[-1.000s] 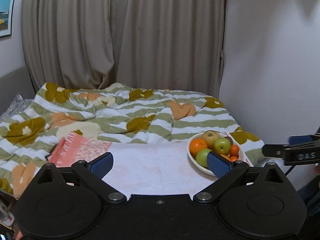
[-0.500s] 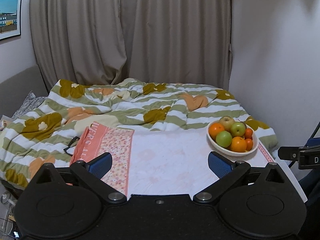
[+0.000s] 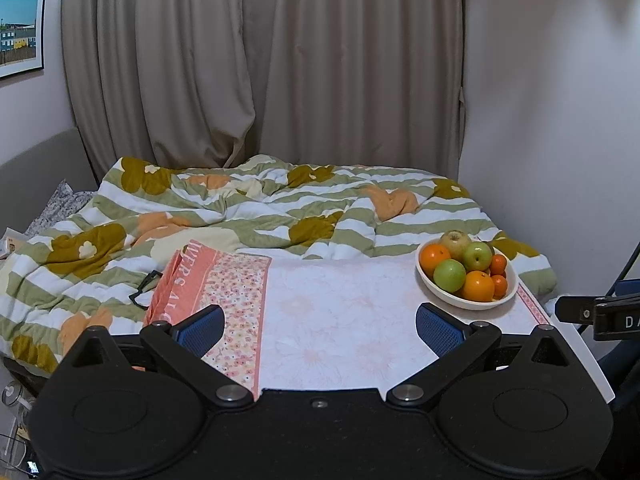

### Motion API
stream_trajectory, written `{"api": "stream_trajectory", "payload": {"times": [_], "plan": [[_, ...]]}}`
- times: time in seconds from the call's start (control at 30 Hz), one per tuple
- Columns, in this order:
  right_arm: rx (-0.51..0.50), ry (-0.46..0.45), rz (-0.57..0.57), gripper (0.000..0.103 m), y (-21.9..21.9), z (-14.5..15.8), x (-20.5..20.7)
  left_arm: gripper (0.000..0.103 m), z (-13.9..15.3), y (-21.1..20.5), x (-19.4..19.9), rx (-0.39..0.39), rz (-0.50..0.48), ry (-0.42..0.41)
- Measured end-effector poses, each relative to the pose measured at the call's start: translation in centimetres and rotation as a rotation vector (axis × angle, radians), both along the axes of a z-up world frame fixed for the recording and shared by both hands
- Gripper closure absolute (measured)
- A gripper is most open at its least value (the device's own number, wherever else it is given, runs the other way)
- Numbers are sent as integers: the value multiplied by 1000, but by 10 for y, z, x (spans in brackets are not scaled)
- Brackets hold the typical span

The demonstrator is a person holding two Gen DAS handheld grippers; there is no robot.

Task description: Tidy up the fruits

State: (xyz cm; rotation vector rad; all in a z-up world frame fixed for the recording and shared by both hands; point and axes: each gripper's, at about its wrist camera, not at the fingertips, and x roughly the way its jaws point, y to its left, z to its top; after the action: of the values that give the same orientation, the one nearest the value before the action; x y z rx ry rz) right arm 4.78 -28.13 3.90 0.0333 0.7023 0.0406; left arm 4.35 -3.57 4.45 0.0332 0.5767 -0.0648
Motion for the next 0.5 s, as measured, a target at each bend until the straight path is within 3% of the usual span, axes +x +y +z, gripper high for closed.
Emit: {"api": "stream_trajectory", "payload": {"times": [0.5], "plan": [[-4,8,0,0,-2,-2,-1,0,1,-2,-2,5,11,-13]]}}
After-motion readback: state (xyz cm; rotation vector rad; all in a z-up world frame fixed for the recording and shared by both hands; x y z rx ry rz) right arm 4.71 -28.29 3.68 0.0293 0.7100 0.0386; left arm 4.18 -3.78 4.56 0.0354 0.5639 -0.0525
